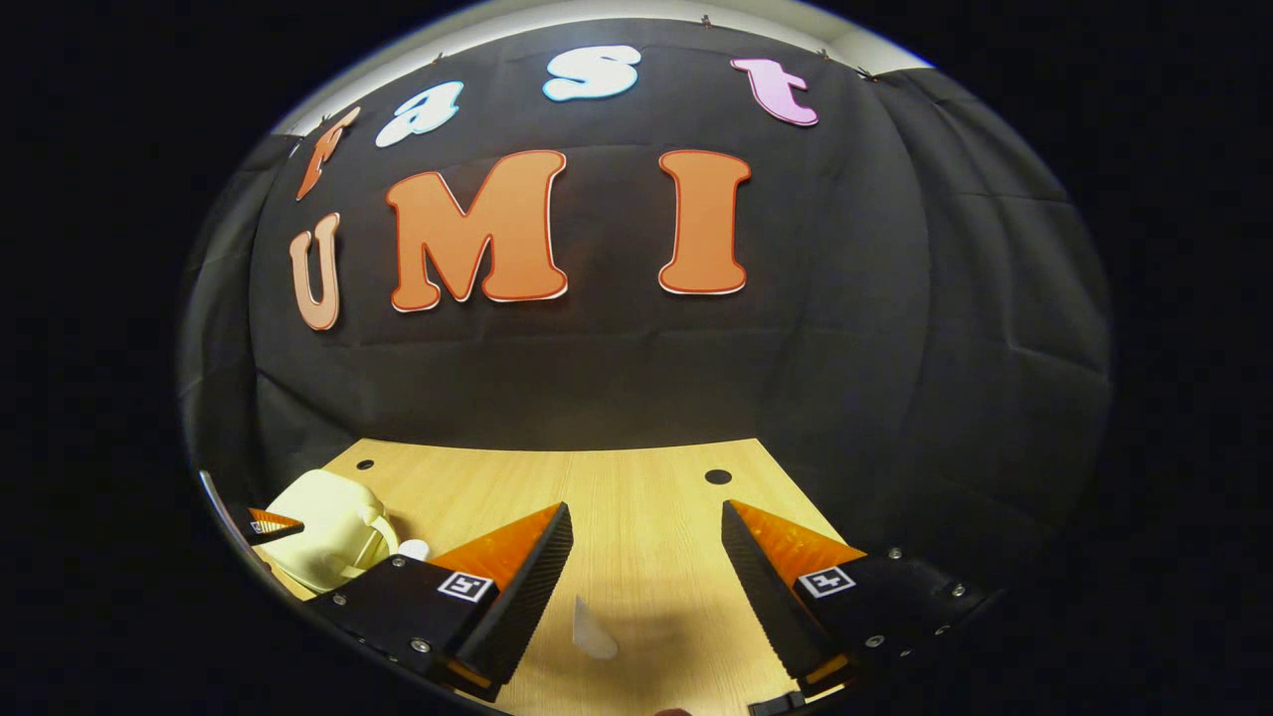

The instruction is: First open the suitcase, pack the skin care products into it, and then close the suitcase.

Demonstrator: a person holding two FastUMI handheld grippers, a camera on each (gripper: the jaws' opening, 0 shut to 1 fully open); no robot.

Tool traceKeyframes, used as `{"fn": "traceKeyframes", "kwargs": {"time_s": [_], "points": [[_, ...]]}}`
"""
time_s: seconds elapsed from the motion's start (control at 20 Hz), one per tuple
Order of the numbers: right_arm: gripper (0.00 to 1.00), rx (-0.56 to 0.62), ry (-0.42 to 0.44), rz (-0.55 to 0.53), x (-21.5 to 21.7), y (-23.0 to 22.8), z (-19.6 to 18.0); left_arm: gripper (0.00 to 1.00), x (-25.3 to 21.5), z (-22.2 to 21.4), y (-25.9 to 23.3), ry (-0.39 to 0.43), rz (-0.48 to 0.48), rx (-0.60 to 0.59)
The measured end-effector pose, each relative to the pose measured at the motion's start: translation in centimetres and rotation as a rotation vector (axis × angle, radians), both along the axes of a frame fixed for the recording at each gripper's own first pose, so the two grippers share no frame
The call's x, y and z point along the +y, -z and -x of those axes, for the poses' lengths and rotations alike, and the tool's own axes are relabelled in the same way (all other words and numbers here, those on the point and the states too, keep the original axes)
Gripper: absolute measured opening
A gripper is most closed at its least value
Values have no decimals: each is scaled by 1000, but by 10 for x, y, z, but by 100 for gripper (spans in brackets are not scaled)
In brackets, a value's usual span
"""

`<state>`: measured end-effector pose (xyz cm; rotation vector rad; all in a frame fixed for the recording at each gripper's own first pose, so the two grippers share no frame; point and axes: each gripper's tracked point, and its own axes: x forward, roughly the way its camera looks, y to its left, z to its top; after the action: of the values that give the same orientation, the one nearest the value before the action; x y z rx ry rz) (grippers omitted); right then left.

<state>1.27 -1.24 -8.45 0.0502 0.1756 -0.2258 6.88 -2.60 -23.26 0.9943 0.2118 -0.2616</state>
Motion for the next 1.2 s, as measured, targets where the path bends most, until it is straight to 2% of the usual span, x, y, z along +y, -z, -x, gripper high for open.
{"fn": "traceKeyframes", "kwargs": {"time_s": [0.3, 0.7, 0.85, 0.9, 1.05, 1.1, 1.15, 1.2], "points": [[96, 31, 26, -9, -12, 12, -2, 99, 2, -16, 34, -5, -113, 45], [96, 48, 62, -21, -25, 16, -11, 100, 4, -45, 53, -30, -176, 93], [96, 57, 71, -31, -29, 17, -14, 96, 0, -54, 58, -34, -201, 116], [96, 56, 75, -33, -30, 17, -13, 92, 0, -56, 57, -35, -208, 109], [96, 51, 88, -34, -35, 16, -13, 61, -4, -60, 65, -43, -222, 135], [96, 51, 91, -33, -37, 17, -13, 60, -4, -59, 70, -46, -227, 146], [96, 53, 92, -34, -38, 17, -12, 40, -4, -59, 75, -47, -230, 159], [96, 54, 93, -34, -37, 17, -12, 34, -7, -57, 75, -42, -234, 164]]}}
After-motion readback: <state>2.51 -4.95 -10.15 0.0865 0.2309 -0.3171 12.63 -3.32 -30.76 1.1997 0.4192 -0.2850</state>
